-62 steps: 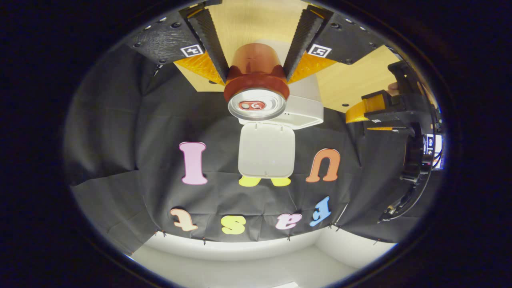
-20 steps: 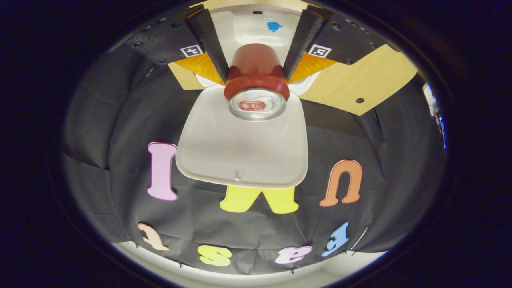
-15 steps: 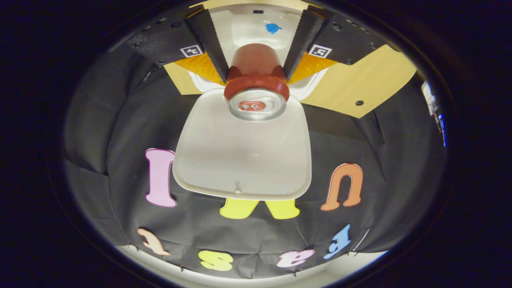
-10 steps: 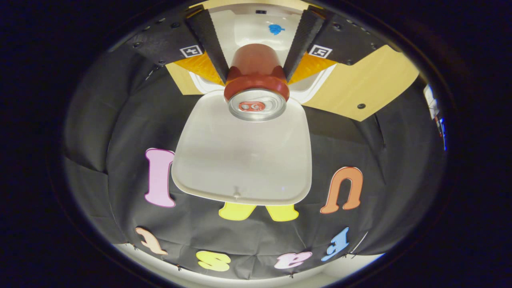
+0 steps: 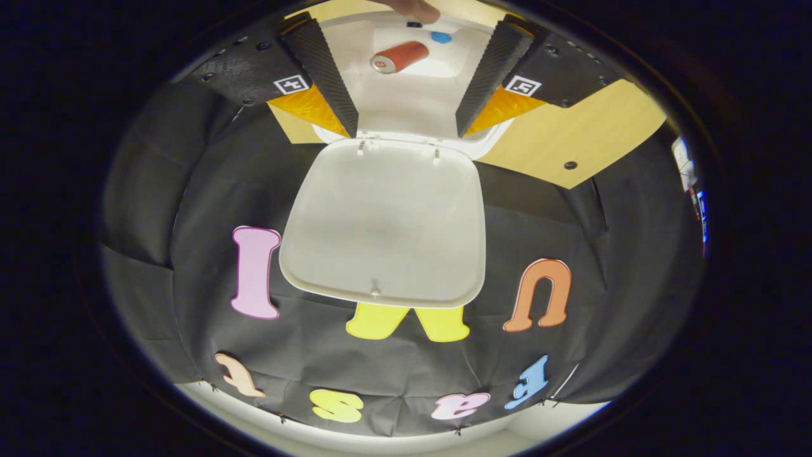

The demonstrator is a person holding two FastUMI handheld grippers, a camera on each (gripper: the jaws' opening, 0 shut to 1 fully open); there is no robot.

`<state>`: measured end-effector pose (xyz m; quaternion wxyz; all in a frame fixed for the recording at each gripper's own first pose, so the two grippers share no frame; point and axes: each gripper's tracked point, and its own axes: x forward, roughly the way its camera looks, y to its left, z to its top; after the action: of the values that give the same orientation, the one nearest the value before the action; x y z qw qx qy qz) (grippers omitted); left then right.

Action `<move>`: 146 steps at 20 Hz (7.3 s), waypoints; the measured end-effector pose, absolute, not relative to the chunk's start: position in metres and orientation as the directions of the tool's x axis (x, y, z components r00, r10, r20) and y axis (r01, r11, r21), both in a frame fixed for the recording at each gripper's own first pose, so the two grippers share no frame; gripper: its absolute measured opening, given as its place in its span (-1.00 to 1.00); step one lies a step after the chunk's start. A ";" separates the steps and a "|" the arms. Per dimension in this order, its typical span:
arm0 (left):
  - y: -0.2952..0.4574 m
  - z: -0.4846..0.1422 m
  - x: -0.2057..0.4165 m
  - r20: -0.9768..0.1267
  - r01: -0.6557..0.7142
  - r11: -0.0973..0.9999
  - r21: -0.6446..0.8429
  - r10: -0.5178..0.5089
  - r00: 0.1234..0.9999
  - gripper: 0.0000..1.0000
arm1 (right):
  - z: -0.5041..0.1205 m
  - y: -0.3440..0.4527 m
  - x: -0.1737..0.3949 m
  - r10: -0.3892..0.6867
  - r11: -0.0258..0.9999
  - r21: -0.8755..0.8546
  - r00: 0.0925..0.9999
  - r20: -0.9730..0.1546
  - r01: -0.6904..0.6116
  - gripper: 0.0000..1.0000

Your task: Press the lid of the desktop garbage bin to open it, pick up the crumpled paper on the desktop and throw it into the bin, then pick up the pop can on the desktop and drop it into the bin, and finally close the garbage bin lid.

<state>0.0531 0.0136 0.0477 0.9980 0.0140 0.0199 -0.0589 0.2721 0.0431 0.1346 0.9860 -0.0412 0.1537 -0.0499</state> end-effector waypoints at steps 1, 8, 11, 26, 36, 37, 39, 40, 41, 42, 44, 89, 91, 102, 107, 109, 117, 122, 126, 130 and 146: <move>0.014 0.047 0.052 -0.042 0.118 0.993 0.028 -0.116 0.992 0.92 | 0.141 0.044 0.269 -0.110 0.991 -0.102 0.953 -0.283 0.084 0.92; 0.022 0.056 0.048 -0.004 0.097 0.994 0.043 -0.097 0.995 0.92 | 0.193 0.059 0.242 -0.098 0.987 -0.138 0.983 -0.154 0.077 0.94; 0.028 0.057 0.049 0.003 0.092 0.996 0.024 -0.092 0.996 0.92 | 0.226 0.070 0.236 -0.079 0.991 -0.112 0.995 -0.063 0.072 0.94; 0.044 0.026 0.077 -0.106 0.088 0.993 -0.084 -0.097 0.990 0.92 | 0.320 0.054 0.310 -0.121 0.993 0.013 0.986 0.115 0.120 0.89; 0.034 0.022 0.079 -0.104 0.110 0.993 -0.049 -0.114 0.988 0.89 | 0.281 0.032 0.335 -0.141 0.988 0.053 0.989 -0.043 0.143 0.97; 0.033 0.021 0.079 -0.106 0.116 0.993 -0.039 -0.119 0.987 0.89 | 0.277 0.033 0.328 -0.136 0.989 0.044 0.989 -0.054 0.138 0.92; 0.037 0.021 0.079 -0.108 0.116 0.993 -0.024 -0.117 0.987 0.89 | 0.274 0.033 0.312 -0.142 0.988 0.050 0.987 -0.079 0.146 0.94; 0.041 0.022 0.079 -0.101 0.106 0.994 -0.019 -0.107 0.989 0.89 | 0.271 0.036 0.306 -0.138 0.989 0.043 0.986 -0.095 0.142 0.97; 0.043 0.025 0.078 -0.094 0.099 0.995 -0.015 -0.100 0.991 0.89 | 0.265 0.039 0.300 -0.136 0.990 0.033 0.984 -0.115 0.140 0.92; 0.044 0.025 0.077 -0.088 0.094 0.996 -0.011 -0.095 0.992 0.89 | 0.258 0.040 0.296 -0.131 0.990 0.025 0.981 -0.141 0.136 0.94; 0.045 0.027 0.075 -0.081 0.090 0.996 -0.005 -0.090 0.993 0.88 | 0.234 0.044 0.287 -0.113 0.993 0.011 0.969 -0.221 0.118 0.92; 0.046 0.013 0.084 -0.108 0.049 0.999 0.024 -0.046 0.993 0.88 | 0.097 0.025 0.187 -0.002 0.998 0.058 0.998 0.058 -0.001 0.93; 0.045 0.014 0.084 -0.107 0.050 0.998 0.023 -0.047 0.993 0.88 | 0.097 0.023 0.188 -0.009 0.999 0.034 0.998 0.065 0.007 0.94; 0.044 0.018 0.081 -0.088 0.045 0.998 0.032 -0.042 0.995 0.88 | 0.098 0.012 0.176 0.007 0.999 0.046 1.000 -0.029 -0.006 0.92; 0.044 0.022 0.079 -0.075 0.037 0.999 0.031 -0.034 0.997 0.88 | 0.106 -0.008 0.130 -0.081 0.997 -0.002 0.996 0.047 0.081 0.91; 0.042 0.025 0.076 -0.068 0.037 0.999 0.019 -0.035 0.997 0.88 | 0.098 -0.010 0.107 -0.086 0.996 -0.001 0.995 0.044 0.086 0.90; 0.039 0.046 0.056 0.000 0.022 1.000 0.004 -0.022 1.000 0.87 | 0.040 -0.037 0.049 -0.121 0.992 0.039 0.992 -0.037 0.122 0.94; 0.037 0.057 0.045 0.029 0.013 1.000 -0.004 -0.013 0.999 0.87 | 0.022 -0.061 0.041 -0.150 0.988 0.011 0.986 -0.066 0.151 0.91; 0.033 0.057 0.044 0.035 0.030 1.000 -0.004 -0.030 0.999 0.87 | 0.022 -0.057 0.040 -0.147 0.989 0.009 0.986 -0.083 0.148 0.90; 0.033 0.056 0.045 0.035 0.032 0.999 0.008 -0.032 0.999 0.87 | 0.025 -0.051 0.036 -0.148 0.989 -0.040 0.987 -0.062 0.146 0.91; 0.026 0.053 0.044 0.023 0.042 0.999 0.015 -0.043 0.999 0.87 | 0.019 -0.050 0.029 -0.154 0.986 -0.077 0.986 -0.063 0.149 0.90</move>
<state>0.0438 0.0260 0.0527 0.9997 0.0072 -0.0119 -0.0212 0.0290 -0.0504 0.0193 0.9959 -0.0358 0.0345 -0.0758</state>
